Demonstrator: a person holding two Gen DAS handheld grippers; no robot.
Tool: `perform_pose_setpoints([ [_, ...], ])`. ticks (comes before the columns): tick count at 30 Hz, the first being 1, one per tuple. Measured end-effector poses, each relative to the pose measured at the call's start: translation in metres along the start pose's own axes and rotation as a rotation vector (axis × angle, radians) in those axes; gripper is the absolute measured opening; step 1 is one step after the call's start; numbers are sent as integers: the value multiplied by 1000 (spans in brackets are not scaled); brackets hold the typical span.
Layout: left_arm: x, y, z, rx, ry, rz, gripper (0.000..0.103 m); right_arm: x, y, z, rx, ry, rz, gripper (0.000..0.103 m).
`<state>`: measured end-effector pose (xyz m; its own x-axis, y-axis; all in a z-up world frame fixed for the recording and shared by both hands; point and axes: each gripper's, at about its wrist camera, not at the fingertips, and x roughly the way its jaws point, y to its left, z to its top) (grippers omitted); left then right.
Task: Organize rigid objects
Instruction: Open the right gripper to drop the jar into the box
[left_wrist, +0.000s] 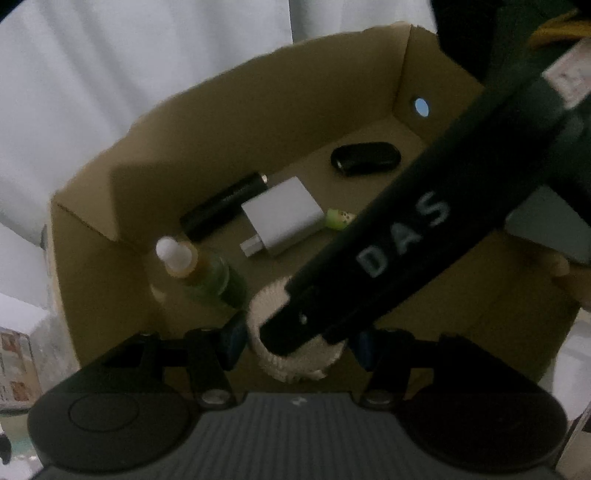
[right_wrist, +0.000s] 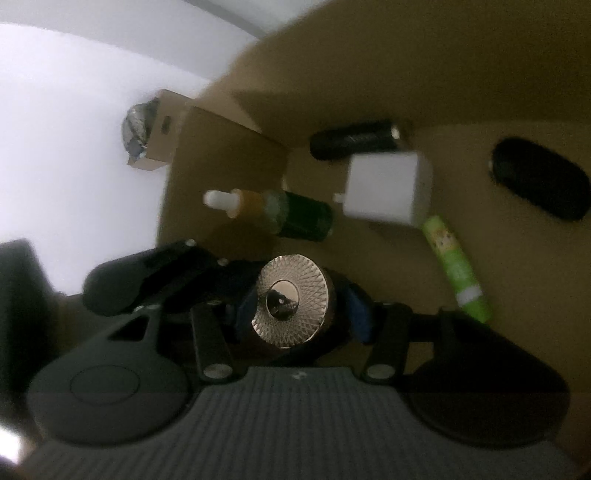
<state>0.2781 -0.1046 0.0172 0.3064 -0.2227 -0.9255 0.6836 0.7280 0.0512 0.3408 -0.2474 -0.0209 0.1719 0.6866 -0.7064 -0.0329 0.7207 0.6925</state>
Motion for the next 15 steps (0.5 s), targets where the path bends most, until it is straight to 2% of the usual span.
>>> perform_pose_setpoints([
  [2, -5, -3, 0, 4, -10, -4, 66, 2, 0, -1, 2, 4, 21, 54],
  [8, -26, -2, -6, -13, -49, 17, 73, -3, 7, -7, -18, -29, -4, 57],
  [12, -62, 7, -12, -49, -138, 9, 78, -29, 15, -13, -39, -106, -1, 59],
  [15, -103, 2, -32, -79, -232, 7, 82, -60, 34, -26, -92, -198, 2, 61],
])
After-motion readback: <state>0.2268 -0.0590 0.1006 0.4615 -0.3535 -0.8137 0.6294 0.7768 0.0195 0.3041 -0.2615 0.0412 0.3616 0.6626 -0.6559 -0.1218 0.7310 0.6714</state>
